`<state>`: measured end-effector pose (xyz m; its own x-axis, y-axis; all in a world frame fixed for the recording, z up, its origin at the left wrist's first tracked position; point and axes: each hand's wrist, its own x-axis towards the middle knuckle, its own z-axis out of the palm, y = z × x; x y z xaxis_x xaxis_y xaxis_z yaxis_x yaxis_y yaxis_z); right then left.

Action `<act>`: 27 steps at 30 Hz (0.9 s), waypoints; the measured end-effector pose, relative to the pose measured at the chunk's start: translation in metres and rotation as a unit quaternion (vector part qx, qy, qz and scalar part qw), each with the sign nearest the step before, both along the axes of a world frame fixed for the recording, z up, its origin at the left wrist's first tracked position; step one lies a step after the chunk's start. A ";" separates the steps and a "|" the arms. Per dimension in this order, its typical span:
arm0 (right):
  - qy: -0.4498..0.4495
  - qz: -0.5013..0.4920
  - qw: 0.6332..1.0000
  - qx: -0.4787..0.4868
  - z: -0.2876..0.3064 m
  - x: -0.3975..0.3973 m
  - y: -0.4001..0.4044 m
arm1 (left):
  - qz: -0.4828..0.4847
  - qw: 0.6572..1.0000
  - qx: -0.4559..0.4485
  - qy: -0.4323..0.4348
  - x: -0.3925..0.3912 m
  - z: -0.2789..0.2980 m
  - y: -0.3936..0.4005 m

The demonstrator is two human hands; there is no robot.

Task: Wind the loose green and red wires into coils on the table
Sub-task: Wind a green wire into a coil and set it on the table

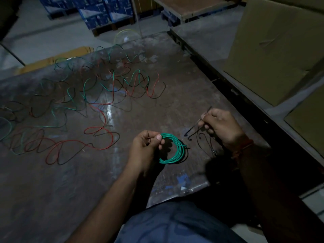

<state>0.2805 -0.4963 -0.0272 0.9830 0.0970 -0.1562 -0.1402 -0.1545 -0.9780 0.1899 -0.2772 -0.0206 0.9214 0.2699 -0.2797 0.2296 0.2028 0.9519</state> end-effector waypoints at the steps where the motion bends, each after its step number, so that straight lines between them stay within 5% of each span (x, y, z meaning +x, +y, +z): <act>1: 0.015 -0.006 1.000 0.019 -0.002 -0.001 0.000 | 0.000 1.000 0.008 0.000 0.000 0.000 0.001; 15: 0.016 -0.047 0.985 0.167 -0.001 -0.021 0.044 | 0.021 1.000 -0.019 -0.006 -0.009 0.007 0.010; 20: -0.061 -0.004 0.998 -0.022 -0.011 -0.015 0.069 | 0.044 0.999 -0.008 0.007 -0.022 -0.003 0.040; 27: -0.176 0.099 0.958 -0.205 -0.019 -0.004 0.105 | 0.072 0.997 0.018 0.015 -0.042 -0.009 0.080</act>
